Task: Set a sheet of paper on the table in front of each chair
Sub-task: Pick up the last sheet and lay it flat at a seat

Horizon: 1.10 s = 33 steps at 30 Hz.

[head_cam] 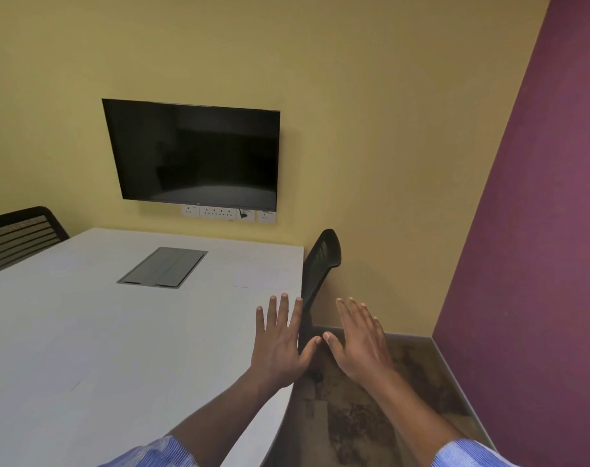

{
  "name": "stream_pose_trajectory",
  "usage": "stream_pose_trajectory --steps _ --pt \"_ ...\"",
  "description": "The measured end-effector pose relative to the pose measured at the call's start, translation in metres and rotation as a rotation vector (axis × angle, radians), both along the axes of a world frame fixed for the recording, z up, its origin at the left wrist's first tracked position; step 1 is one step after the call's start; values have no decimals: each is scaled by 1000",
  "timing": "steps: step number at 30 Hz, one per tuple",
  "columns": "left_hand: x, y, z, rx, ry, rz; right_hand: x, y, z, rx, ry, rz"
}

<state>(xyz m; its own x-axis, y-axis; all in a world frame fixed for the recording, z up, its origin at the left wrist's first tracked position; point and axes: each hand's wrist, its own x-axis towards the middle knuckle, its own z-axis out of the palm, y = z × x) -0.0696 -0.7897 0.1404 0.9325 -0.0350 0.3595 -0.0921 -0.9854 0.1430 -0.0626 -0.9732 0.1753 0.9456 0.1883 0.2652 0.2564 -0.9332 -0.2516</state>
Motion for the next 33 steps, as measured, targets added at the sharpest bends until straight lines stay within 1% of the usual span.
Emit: stream_pose_trajectory --steps 7,14,18,25,33 --pt "-92 14 8 6 -35 0 -105 7 12 47 -46 3" --pt "-226 19 12 -15 9 -15 -236 14 9 131 -78 -5" --pt "-283 31 12 -13 45 23 -290 24 9 136 -59 -3" --pt "-352 80 29 69 22 29 -341 52 24 150 -99 38" --pt "-397 163 37 65 -2 81 -361 120 32 165 -88 89"
